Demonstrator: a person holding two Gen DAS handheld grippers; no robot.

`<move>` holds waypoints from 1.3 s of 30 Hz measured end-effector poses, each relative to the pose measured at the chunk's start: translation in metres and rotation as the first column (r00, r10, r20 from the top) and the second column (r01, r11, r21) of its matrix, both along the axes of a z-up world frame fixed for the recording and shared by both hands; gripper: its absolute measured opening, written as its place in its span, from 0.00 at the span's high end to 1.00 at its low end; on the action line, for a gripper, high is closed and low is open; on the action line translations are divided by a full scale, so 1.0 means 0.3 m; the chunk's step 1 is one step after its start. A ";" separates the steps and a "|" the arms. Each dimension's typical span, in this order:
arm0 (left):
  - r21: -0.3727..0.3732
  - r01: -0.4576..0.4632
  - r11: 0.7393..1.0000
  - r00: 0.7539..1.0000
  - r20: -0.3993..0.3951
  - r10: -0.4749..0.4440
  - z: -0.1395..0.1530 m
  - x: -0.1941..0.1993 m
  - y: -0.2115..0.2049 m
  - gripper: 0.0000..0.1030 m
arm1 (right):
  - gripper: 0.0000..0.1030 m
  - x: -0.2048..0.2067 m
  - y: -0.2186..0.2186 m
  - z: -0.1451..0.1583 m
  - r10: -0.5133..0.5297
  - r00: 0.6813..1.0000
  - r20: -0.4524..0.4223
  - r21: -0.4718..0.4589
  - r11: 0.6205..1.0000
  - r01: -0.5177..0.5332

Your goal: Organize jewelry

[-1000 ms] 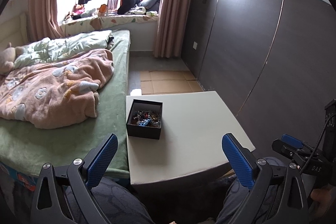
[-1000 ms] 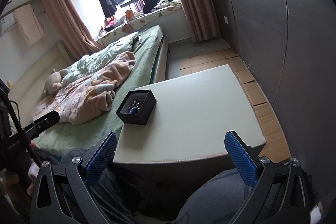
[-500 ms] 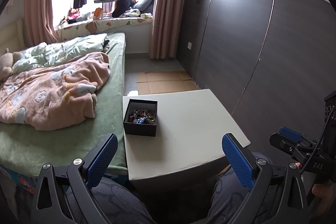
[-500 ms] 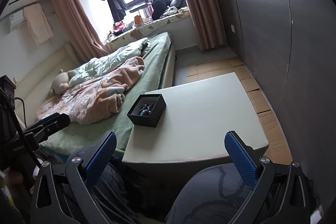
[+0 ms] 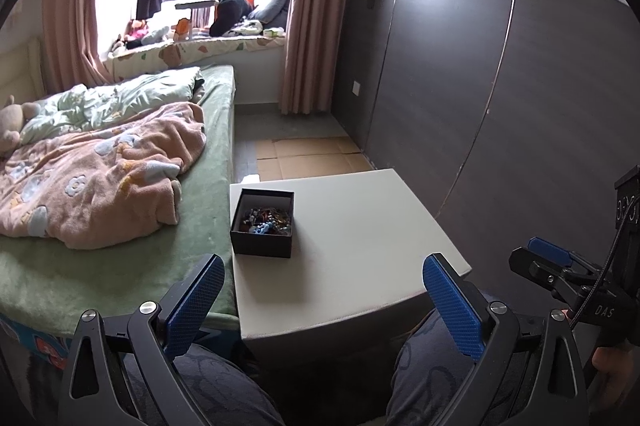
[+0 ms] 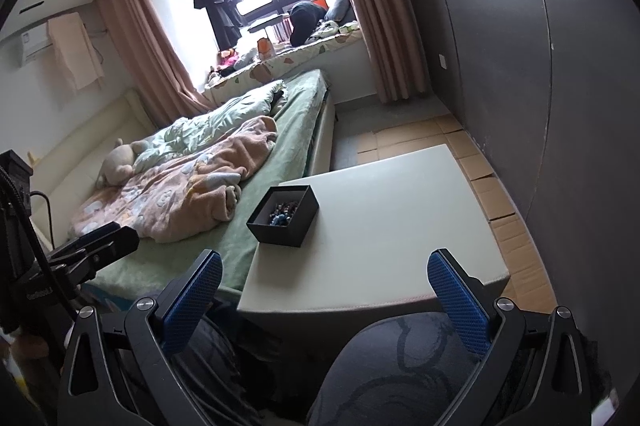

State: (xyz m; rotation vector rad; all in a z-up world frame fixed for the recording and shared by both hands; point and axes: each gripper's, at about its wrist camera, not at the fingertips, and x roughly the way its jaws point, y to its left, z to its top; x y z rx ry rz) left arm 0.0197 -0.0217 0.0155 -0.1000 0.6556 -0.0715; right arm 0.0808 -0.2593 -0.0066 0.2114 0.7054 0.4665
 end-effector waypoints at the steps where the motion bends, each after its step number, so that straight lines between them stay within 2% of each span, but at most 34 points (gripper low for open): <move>1: -0.003 -0.002 1.000 1.000 -0.002 0.002 -0.001 0.000 0.003 0.03 | 0.00 -0.001 0.003 -0.003 0.001 1.000 -0.003 0.000 1.000 -0.001; 39: 0.008 0.003 1.000 1.000 -0.021 -0.003 -0.025 0.011 -0.018 0.03 | 0.00 0.006 0.029 -0.004 0.002 1.000 -0.021 -0.029 1.000 -0.002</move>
